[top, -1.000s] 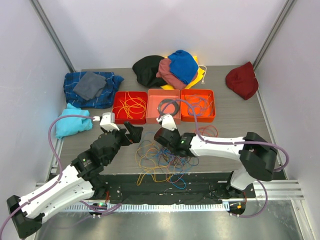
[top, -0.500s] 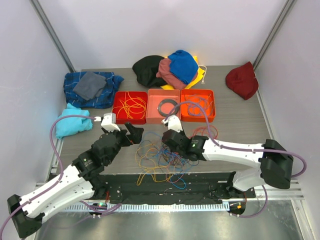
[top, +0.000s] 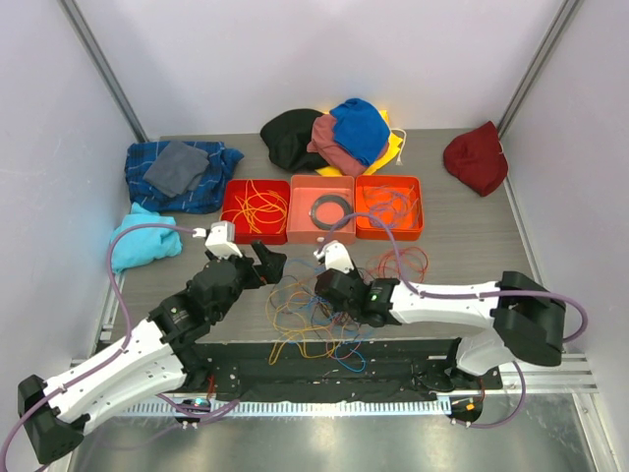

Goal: Untangle the cables

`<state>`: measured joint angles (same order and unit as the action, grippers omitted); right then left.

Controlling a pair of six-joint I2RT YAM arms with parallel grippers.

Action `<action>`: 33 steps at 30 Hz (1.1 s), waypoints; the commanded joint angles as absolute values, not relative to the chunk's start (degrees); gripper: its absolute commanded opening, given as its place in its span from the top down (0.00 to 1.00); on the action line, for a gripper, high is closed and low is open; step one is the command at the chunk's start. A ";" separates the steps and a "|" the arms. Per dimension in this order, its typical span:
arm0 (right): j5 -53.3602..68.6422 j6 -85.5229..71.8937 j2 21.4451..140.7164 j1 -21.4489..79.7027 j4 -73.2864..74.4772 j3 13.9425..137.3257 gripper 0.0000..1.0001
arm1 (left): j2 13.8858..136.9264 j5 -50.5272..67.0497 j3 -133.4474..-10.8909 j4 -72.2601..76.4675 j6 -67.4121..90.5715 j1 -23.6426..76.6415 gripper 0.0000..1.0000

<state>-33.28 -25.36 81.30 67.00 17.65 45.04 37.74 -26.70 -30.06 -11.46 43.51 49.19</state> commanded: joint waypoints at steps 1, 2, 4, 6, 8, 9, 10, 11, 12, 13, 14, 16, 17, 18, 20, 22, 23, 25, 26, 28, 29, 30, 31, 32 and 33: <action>-34.27 -23.73 85.51 67.15 11.52 46.49 0.50 | 37.09 -26.81 -30.67 -10.98 44.38 49.13 0.00; -34.28 -23.47 87.34 67.24 10.99 47.28 0.50 | 36.92 -27.15 -30.67 -11.42 44.38 49.13 0.00; -34.89 -22.59 89.03 67.32 10.11 48.16 0.50 | 36.13 -27.51 -30.67 -11.86 44.21 49.13 0.00; -35.85 -22.24 90.96 67.24 9.67 49.30 0.50 | 35.16 -28.04 -30.67 -12.74 43.95 49.13 0.00; -37.26 -21.89 91.67 67.24 8.27 49.92 0.50 | 34.54 -28.39 -30.59 -13.18 43.77 49.13 0.00; -37.61 -21.80 92.02 67.24 7.83 50.18 0.50 | 34.28 -28.74 -30.50 -13.53 43.68 49.13 0.00; -37.88 -21.27 92.11 67.24 7.21 50.45 0.50 | 33.67 -28.83 -30.50 -13.71 43.51 49.13 0.00; -38.32 -21.18 92.20 67.24 7.21 51.06 0.50 | 33.40 -28.92 -30.41 -13.80 43.33 49.04 0.00; -38.41 -21.01 92.46 67.24 7.12 51.41 0.50 | 33.14 -29.09 -30.41 -14.06 43.24 49.13 0.00; -38.50 -20.57 92.72 67.32 6.77 51.76 0.50 | 32.79 -29.09 -30.41 -14.06 43.24 49.13 0.00; -38.58 -20.48 92.81 67.32 6.68 52.12 0.50 | 32.61 -29.27 -30.32 -14.15 43.16 49.13 0.00; -39.02 -19.95 93.25 67.24 6.16 52.47 0.50 | 32.34 -29.44 -30.15 -14.33 43.15 49.13 0.00; -39.11 -19.78 93.25 67.15 6.15 52.64 0.51 | 32.26 -29.44 -30.23 -14.24 43.15 49.04 0.00; -39.20 -19.69 93.34 67.24 5.89 52.73 0.55 | 32.26 -29.36 -30.06 -14.24 43.15 49.13 0.00; -39.20 -19.69 93.34 67.24 5.97 52.91 0.58 | 32.26 -29.36 -30.06 -14.15 43.15 49.13 0.00; -39.02 -20.47 92.82 67.24 8.07 53.09 0.58 | 32.43 -29.27 -29.97 -14.06 43.24 49.13 0.00; -38.94 -21.17 91.42 67.24 8.87 53.00 0.58 | 32.61 -29.18 -29.97 -13.89 43.24 49.13 0.00; -38.59 -22.23 89.40 67.15 11.32 51.78 0.55 | 32.78 -29.18 -29.80 -13.45 43.33 49.13 0.00; -38.41 -22.67 86.86 67.15 12.12 51.25 0.55 | 32.78 -29.01 -29.53 -12.84 43.33 49.13 0.00; -37.80 -24.34 84.39 67.15 15.10 49.41 0.53 | 33.22 -28.65 -29.36 -12.22 43.42 49.13 0.00; -37.36 -25.04 83.33 67.24 16.07 48.87 0.53 | 33.40 -28.57 -29.18 -11.96 43.42 49.04 0.00; -36.92 -26.44 81.15 67.24 17.13 48.35 0.52 | 33.83 -28.39 -29.09 -11.61 43.50 49.04 0.00; -36.48 -27.15 80.17 67.32 18.53 47.03 0.52 | 34.10 -28.30 -29.09 -11.43 43.68 49.22 0.00; -35.95 -27.68 79.11 67.41 18.98 46.41 0.51 | 34.28 -28.13 -29.00 -11.16 43.86 49.13 0.00; -35.69 -28.29 77.45 67.50 19.33 45.71 0.51 | 34.36 -27.95 -28.74 -10.64 43.94 49.13 0.00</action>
<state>-36.21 -23.90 83.15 67.02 15.33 48.05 33.71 -27.92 -29.30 -14.20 43.38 49.21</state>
